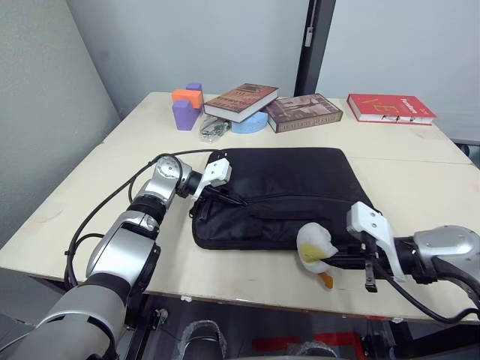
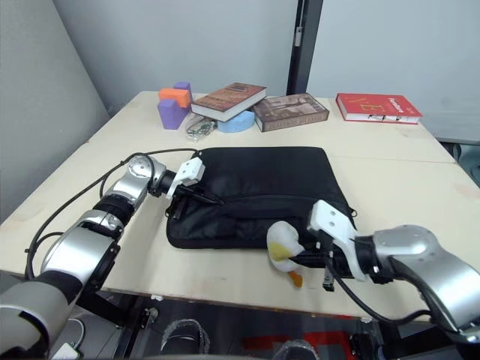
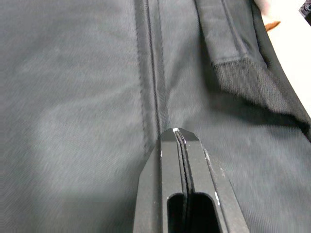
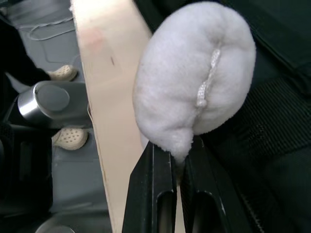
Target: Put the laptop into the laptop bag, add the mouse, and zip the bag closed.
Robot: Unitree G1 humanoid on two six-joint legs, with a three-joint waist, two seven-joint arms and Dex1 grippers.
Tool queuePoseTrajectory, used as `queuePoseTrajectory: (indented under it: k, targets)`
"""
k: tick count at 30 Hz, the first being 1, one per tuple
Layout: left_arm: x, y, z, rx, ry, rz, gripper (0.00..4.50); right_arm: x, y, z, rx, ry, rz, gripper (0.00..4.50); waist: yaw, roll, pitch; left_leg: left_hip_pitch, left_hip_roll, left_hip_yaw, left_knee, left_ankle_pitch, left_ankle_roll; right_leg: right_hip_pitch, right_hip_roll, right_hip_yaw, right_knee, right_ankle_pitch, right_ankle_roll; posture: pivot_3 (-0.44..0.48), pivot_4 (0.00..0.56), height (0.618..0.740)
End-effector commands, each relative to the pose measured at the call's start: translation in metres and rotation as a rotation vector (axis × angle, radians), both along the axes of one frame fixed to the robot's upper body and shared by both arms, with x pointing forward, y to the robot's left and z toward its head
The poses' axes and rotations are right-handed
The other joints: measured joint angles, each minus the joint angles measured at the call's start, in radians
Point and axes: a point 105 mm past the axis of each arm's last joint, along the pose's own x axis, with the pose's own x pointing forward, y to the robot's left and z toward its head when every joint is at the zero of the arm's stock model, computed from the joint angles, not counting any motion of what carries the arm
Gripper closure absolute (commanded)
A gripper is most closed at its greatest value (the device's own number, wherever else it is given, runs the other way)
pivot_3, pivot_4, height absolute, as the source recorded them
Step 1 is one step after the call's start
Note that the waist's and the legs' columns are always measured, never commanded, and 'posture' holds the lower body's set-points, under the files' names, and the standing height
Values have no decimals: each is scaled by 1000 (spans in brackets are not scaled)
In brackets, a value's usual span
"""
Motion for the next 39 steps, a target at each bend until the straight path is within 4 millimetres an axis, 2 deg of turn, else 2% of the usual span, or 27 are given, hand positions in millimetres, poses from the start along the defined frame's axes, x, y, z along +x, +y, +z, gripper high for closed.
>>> queuePoseTrajectory:
  k: [1,8,13,16,20,23,29,35,39]
  targets:
    - [-9,22,-38,152,113,45,4500,-9,3,19,16,-64,23,4464,-1,1,-1,0,0,0,0,0,0,0,0,0,0,0,0,0,150,730]
    - [-9,16,-37,142,110,31,4500,-11,14,11,31,-48,27,4464,-5,2,-1,1,0,0,-1,0,0,1,0,0,0,0,1,0,150,730]
    - [-10,8,-24,93,85,-24,4500,-10,25,-3,79,11,24,4464,-8,2,-2,3,0,0,-2,0,0,2,0,-1,0,-1,1,0,150,730]
    - [-9,0,-12,48,72,-46,4500,-5,21,-12,47,17,-5,4464,-9,2,-2,3,0,0,-2,0,0,2,0,-1,-1,-1,1,0,150,730]
    - [-11,-13,8,-8,45,-85,4500,-5,19,-3,91,34,0,4464,-9,2,-1,1,0,0,-2,0,0,2,-1,-1,-2,-1,2,0,150,730]
    - [-15,-22,18,-43,44,-116,4500,-4,16,-5,70,34,5,4464,-10,2,-1,-2,0,-1,-3,0,0,1,-1,-3,-6,0,2,0,150,730]
    - [-24,-30,18,-70,77,-150,4500,-5,18,-6,83,52,11,4464,-17,2,0,-8,1,-1,-5,0,0,-4,1,-5,-7,0,2,0,150,730]
    - [-37,-31,3,-63,142,-172,4500,-11,16,-2,96,102,15,2435,-20,2,0,-7,1,-1,-4,0,0,-3,1,-5,-7,0,2,0,150,730]
    - [-40,-21,-23,52,114,-186,4500,-14,13,16,136,98,14,1098,-17,2,0,-7,1,-1,-4,0,0,-2,1,-4,-7,0,2,0,150,730]
